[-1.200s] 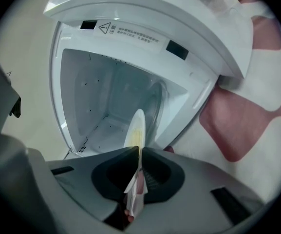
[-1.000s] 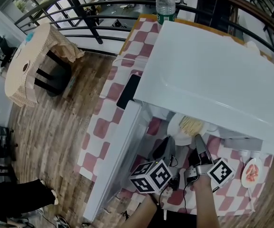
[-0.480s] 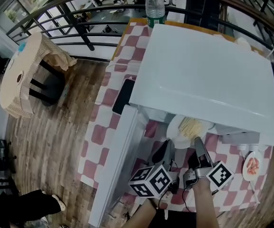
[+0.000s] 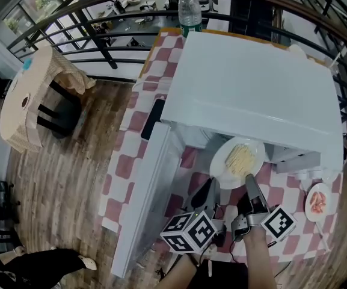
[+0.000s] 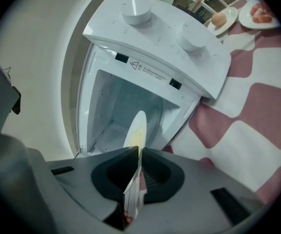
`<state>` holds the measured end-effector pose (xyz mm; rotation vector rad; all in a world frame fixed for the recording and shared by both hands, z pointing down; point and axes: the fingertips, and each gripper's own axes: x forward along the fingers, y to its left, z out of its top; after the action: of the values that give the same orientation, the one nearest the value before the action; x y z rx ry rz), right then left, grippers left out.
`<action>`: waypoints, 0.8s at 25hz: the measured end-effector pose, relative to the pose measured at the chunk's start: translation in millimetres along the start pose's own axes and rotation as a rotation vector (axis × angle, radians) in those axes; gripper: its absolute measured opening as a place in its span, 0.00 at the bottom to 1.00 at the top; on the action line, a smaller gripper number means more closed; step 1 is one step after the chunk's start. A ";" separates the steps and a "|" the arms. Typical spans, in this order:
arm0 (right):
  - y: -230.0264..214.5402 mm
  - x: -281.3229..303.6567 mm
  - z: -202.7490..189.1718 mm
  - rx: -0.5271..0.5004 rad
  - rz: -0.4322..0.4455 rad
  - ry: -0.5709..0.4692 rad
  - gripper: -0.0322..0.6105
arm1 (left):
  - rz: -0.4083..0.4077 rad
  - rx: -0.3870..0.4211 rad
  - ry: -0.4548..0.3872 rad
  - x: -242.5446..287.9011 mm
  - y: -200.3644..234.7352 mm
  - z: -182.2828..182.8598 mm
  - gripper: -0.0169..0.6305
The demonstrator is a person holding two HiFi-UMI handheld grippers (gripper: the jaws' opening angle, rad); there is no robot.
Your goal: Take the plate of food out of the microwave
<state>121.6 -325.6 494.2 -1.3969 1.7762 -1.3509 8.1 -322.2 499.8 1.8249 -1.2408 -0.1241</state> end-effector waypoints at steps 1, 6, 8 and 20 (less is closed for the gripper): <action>0.9 -4.5 -0.7 -0.001 0.002 0.002 0.08 | 0.000 0.001 -0.005 -4.2 -2.0 -2.0 0.14; 11.3 -28.8 -4.5 -0.017 0.033 0.020 0.08 | 0.008 -0.002 -0.036 -29.7 -13.1 -13.3 0.14; 12.6 -41.4 -7.4 -0.029 0.040 0.031 0.08 | 0.014 -0.008 -0.048 -41.0 -16.6 -21.1 0.14; 6.8 -112.6 -26.8 -0.024 0.025 0.066 0.07 | 0.033 -0.008 -0.092 -100.0 -34.9 -64.5 0.14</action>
<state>135.2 -211.6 477.8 -1.3521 1.8517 -1.3812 17.0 -201.0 475.4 1.8085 -1.3318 -0.1956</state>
